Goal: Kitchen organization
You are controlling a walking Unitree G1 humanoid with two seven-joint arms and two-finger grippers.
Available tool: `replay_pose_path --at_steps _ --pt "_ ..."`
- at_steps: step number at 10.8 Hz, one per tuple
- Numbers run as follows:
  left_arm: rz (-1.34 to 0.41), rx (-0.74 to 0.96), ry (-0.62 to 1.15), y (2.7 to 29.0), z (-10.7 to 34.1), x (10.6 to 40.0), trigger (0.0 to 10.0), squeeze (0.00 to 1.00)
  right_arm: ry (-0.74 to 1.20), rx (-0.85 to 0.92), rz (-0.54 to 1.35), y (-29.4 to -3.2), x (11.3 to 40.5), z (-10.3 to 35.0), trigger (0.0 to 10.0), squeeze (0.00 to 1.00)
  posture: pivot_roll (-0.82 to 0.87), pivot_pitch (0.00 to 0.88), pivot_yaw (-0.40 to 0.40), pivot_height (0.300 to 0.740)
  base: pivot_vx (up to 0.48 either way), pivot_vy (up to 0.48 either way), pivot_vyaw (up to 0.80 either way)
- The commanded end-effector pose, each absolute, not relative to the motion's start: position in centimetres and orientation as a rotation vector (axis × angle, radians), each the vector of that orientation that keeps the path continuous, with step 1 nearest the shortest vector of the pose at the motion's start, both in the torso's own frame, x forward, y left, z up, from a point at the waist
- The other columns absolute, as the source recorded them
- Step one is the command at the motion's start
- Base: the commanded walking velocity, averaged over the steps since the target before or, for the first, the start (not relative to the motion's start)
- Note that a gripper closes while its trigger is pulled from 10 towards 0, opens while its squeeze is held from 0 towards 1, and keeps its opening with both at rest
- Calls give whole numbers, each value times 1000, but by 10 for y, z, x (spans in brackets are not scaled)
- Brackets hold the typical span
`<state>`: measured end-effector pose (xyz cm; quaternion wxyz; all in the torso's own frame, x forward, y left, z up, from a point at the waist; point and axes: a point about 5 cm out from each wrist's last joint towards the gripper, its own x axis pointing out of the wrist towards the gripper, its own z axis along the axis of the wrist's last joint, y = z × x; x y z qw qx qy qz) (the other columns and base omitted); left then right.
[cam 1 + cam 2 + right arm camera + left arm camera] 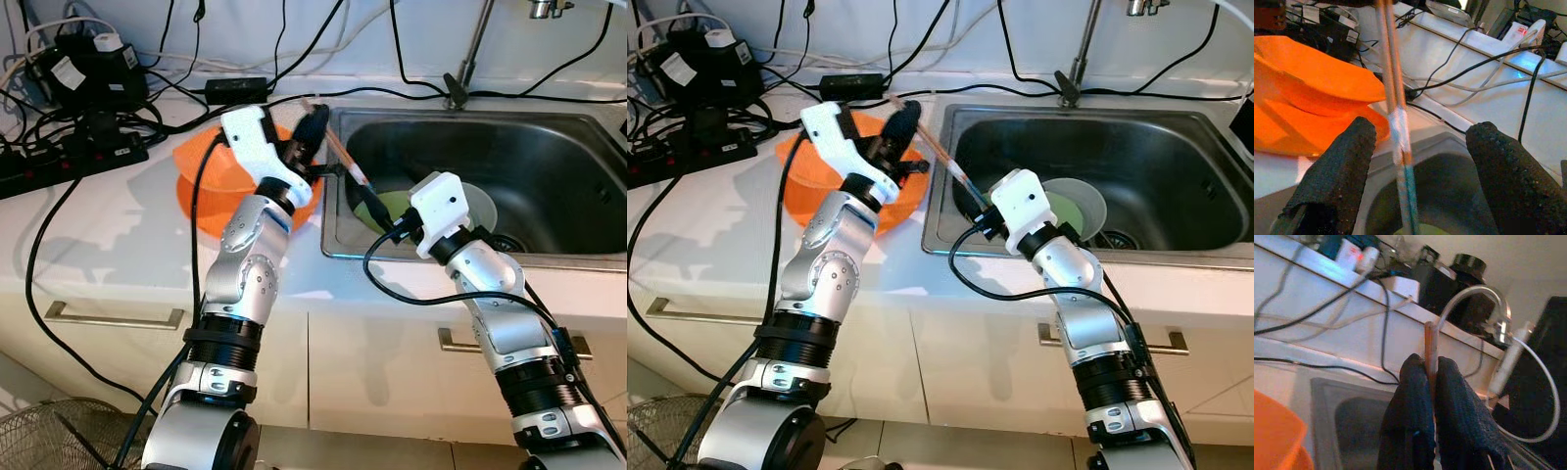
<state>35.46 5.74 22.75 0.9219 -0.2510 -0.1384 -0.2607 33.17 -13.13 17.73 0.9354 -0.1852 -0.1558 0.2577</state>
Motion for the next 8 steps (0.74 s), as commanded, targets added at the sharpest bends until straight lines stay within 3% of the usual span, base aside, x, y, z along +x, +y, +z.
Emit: replay_pose_path --at_steps 1,8 --pt "-572 -522 -278 49 227 350 10000 0 -317 -387 552 -127 331 178 10000 0 16 0 65 740 0 0 0" --pt "-720 -453 -263 34 229 339 10000 0 -297 -430 435 -140 340 175 10000 0 28 0 61 740 0 0 0"
